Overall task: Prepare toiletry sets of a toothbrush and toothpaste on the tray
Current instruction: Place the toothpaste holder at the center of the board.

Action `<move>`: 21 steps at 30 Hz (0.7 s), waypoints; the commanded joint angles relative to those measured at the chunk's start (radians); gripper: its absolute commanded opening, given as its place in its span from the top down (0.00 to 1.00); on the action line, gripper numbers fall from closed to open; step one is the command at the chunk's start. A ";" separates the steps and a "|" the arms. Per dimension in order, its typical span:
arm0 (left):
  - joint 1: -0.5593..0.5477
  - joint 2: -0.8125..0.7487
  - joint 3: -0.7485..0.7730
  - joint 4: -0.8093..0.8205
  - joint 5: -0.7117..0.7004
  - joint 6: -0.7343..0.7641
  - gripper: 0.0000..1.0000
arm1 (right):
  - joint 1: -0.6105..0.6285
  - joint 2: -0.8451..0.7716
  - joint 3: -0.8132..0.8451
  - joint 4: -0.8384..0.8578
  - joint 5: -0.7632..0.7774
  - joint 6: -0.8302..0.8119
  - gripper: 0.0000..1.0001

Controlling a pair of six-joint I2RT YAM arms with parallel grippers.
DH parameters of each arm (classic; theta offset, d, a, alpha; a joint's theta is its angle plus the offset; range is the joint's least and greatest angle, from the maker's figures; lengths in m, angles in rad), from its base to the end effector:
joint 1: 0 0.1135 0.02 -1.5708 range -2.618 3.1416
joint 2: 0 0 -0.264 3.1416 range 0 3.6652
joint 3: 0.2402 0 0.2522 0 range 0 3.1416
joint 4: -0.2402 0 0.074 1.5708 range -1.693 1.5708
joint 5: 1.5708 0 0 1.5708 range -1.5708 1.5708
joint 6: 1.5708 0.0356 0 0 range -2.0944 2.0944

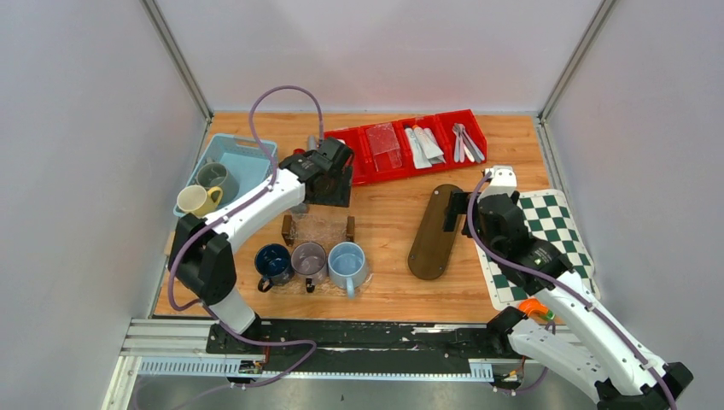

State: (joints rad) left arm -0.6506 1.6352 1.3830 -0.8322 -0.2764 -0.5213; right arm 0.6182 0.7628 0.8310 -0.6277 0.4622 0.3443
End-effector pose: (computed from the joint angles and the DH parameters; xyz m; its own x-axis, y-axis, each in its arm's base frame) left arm 0.2762 -0.1981 0.2782 -0.8496 0.0446 -0.5255 0.0670 0.9975 -0.0236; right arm 0.1389 0.0793 0.3163 -0.4783 0.0306 -0.8777 -0.0524 0.9966 0.0633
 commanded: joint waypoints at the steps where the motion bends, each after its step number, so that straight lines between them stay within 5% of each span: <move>1: 0.061 0.014 0.025 0.139 0.060 0.050 0.27 | -0.006 0.007 0.004 0.046 0.006 0.005 0.00; 10: 0.141 0.130 0.024 0.223 0.093 0.083 0.37 | -0.006 0.011 0.004 0.046 -0.009 0.016 0.00; 21: 0.167 0.094 -0.153 0.263 0.130 0.060 0.45 | -0.006 0.030 0.010 0.044 -0.022 0.034 0.00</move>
State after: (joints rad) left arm -0.4835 1.7756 1.2743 -0.5995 -0.1646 -0.4583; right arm 0.6182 0.7887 0.8310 -0.6273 0.4507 0.3557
